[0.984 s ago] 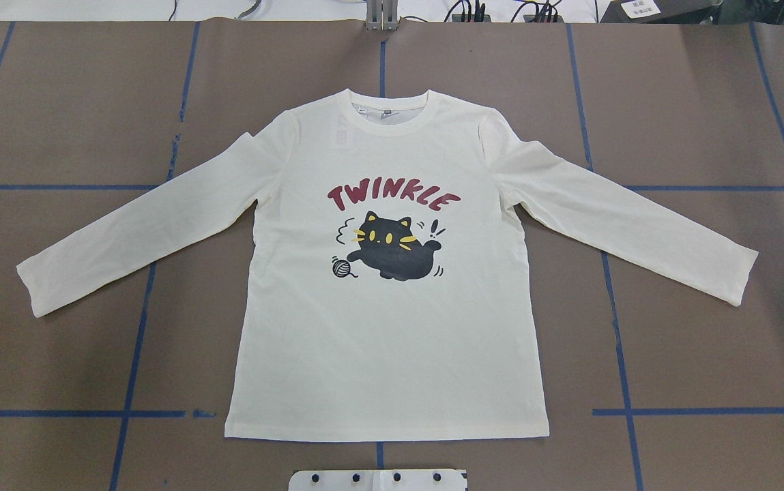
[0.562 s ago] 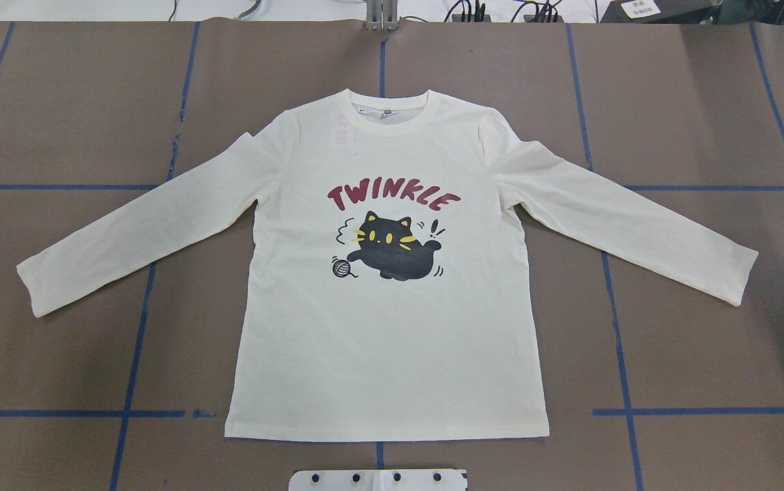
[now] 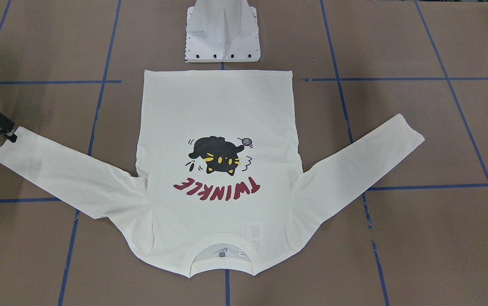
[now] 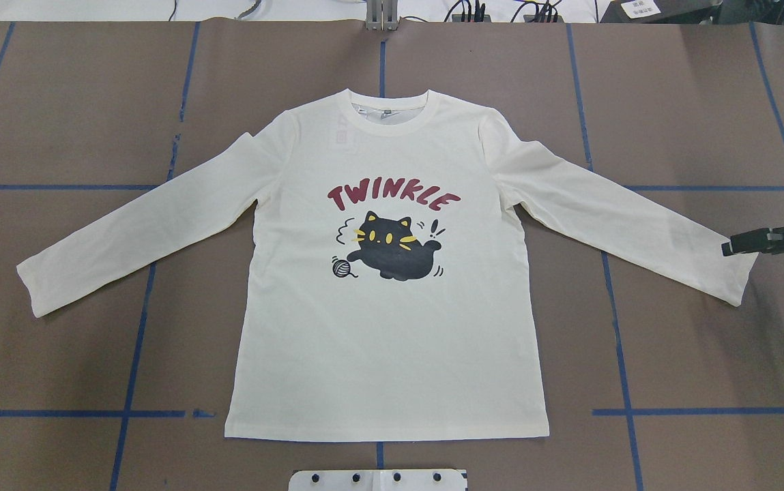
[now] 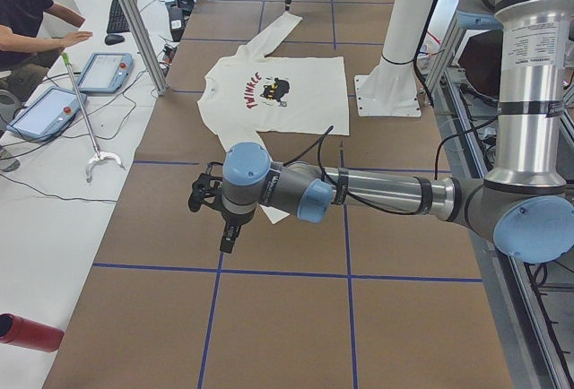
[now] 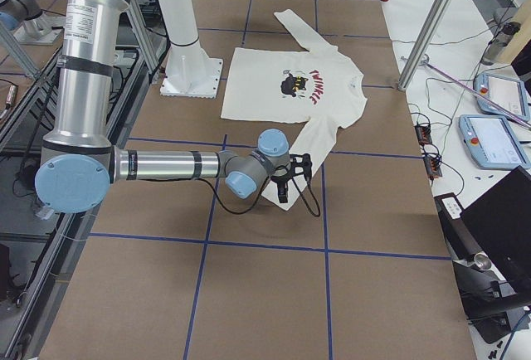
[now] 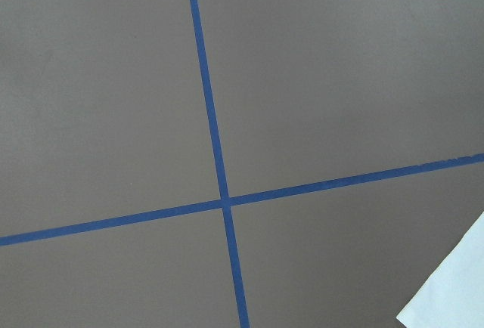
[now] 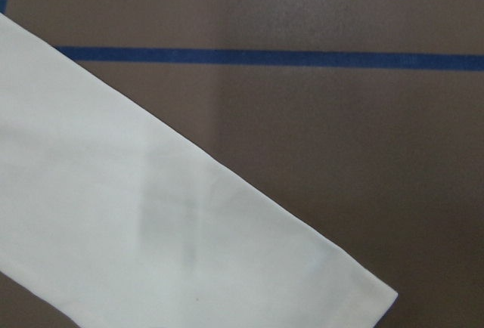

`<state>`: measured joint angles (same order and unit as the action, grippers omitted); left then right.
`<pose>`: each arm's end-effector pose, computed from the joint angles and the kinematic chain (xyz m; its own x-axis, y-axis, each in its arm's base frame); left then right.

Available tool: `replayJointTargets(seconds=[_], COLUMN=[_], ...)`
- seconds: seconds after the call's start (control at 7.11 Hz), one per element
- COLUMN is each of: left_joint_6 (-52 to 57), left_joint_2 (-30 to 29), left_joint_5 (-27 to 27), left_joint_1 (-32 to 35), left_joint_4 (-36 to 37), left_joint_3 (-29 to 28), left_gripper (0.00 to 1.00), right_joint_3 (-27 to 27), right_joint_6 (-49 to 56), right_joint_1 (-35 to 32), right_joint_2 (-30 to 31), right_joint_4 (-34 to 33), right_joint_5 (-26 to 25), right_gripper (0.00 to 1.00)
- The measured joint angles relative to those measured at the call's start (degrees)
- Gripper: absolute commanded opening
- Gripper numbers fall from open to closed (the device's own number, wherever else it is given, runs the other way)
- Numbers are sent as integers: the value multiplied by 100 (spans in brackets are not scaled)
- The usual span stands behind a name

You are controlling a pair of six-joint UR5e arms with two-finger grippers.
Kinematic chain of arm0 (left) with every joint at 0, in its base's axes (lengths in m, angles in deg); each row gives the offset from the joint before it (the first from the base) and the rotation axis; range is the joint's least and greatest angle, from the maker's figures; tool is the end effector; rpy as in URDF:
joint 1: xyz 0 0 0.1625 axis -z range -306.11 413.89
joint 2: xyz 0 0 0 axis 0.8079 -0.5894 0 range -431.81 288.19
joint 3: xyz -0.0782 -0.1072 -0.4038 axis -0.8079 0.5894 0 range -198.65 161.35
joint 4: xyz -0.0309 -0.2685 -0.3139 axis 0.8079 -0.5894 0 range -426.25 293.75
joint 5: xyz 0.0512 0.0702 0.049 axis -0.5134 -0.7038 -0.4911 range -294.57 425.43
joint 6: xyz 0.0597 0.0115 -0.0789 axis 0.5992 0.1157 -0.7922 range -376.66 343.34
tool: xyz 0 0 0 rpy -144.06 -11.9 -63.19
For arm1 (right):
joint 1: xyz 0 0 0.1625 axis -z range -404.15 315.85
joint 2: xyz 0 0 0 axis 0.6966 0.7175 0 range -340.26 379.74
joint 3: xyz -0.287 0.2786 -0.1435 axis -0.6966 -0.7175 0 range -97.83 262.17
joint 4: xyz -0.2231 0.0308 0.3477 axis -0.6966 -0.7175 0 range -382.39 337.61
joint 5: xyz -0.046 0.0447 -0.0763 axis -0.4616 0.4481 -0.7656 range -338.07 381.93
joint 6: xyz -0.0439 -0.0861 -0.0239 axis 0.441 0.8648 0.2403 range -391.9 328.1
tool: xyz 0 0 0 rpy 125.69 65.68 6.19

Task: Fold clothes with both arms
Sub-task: 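Lower the right gripper onto the sleeve cuff nearest it and grasp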

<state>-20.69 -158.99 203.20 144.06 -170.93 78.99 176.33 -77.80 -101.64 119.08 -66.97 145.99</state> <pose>-0.0610 -0.4861 0.5839 0.6710 0.1784 -0.7197 0.0500 0.9575 0.2839 -0.1770 -0.4220 0.6158 0.6455 -0.0600 0.7614 -0.0765 0.9868 0.1426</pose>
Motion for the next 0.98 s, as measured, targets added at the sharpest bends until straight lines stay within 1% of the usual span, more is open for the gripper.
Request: replayJointTargets(seconds=[0.28, 0.56, 0.98], left_joint_6=[6, 7, 7], left_joint_2=[38, 43, 43], left_joint_5=[104, 117, 126], left_joint_1=[0, 0, 0], left_joint_4=[-29, -34, -35], left_joint_3=[-15, -29, -49], left_gripper=[100, 100, 100], right_joint_3=[-87, -116, -197], right_joint_6=[-32, -19, -3], right_joint_1=[196, 246, 377], right_joint_2=[37, 31, -17], right_joint_4=[-159, -410, -514], right_joint_5=[-77, -88, -84], right_gripper=[100, 100, 100])
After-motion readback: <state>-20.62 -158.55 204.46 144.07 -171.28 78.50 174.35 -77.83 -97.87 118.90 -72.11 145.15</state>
